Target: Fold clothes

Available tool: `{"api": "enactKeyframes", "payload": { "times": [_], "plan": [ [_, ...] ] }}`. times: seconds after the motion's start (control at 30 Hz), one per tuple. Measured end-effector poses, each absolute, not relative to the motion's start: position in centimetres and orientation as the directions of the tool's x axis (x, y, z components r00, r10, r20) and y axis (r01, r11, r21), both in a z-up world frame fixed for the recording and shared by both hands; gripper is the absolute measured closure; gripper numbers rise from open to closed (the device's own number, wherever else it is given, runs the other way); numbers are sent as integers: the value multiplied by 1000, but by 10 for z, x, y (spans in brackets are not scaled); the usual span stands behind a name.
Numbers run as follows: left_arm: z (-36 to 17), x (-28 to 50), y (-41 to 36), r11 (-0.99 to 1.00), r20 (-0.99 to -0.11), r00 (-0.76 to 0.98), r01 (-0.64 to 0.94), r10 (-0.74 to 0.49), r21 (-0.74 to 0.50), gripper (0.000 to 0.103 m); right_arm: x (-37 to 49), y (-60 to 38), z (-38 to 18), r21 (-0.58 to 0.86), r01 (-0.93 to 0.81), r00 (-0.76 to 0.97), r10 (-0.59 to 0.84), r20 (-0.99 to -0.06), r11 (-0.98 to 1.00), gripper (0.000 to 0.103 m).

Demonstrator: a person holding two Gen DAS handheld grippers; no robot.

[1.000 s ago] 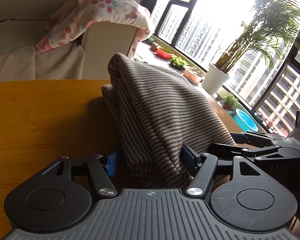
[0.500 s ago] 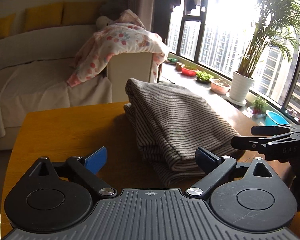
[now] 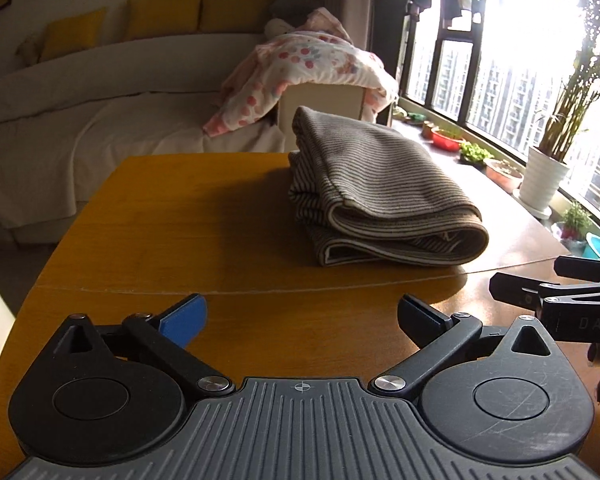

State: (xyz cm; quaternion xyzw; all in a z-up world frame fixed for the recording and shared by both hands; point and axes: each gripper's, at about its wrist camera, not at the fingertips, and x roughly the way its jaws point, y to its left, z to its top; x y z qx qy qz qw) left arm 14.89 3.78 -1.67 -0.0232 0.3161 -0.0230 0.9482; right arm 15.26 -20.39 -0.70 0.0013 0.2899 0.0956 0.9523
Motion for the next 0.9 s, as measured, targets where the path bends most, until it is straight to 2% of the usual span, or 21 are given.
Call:
{"api": "enactKeyframes", "payload": {
  "times": [0.17,0.27,0.43,0.9],
  "plan": [
    [-26,155,33,999,-596,803,-36,7,-36,0,164,-207,-20,48,-143,798,144,-586,989,0],
    [-32,163,28,999,-641,766,-52,47,11,0,173,-205,-22,53,-159,783,159,-601,986,0],
    [-33,167,25,999,-647,762,-44,45,18,0,190,-195,-29,16,-176,747,145,-649,984,0],
    [-33,165,23,998,-648,759,-56,53,16,0,190,-195,-30,15,-178,748,146,-648,984,0]
  ]
}}
